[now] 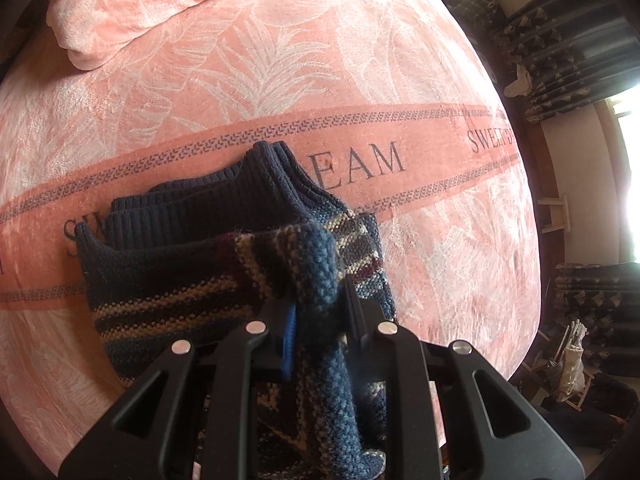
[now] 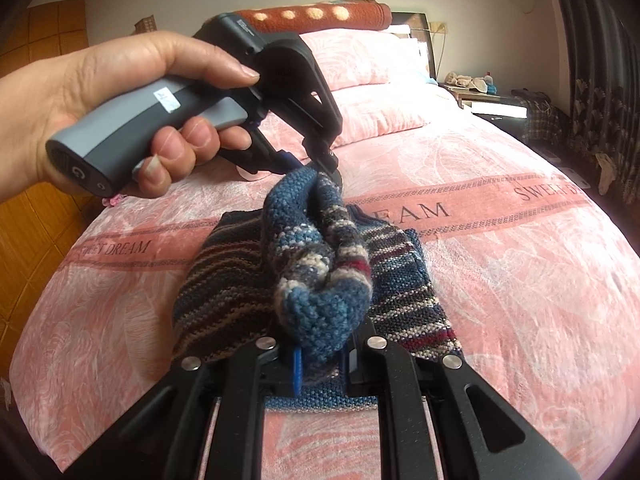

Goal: Fold small clothes

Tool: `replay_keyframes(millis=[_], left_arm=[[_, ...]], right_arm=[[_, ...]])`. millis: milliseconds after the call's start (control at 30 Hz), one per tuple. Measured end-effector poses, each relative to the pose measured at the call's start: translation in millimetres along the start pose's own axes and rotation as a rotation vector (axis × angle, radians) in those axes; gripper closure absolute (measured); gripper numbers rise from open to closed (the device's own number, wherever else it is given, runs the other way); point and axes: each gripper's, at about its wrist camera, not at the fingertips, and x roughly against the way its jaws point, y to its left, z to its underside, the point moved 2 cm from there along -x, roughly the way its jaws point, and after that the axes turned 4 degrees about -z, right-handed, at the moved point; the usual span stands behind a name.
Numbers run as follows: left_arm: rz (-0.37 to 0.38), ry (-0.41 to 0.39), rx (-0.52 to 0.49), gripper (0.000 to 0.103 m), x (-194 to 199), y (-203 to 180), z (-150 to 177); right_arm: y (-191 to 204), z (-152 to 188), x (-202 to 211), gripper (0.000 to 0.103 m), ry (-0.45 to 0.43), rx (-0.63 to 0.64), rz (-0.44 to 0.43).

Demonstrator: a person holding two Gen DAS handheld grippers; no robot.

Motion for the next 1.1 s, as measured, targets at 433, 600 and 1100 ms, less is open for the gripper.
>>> replay_keyframes(millis=[433, 600, 1100], left_arm=[[-0.076, 0.026, -0.027, 0.085, -42.9, -36.9, -8.2], [-0.099, 0.035, -0.028, 0.085, -53.5, -42.3, -11.4], [-0.105, -0.100, -0.075, 0.070, -67.5, -55.8, -3.7]], right_arm=[[-52.7, 17.5, -15.2, 0.091, 0.040, -0.118, -0.030], [-68.5, 25.4, -19.8, 0.091, 0.061, -0.162, -0.058], [-122.5, 53.1, -41.9, 0.072, 0.177, -0.430, -0.260]])
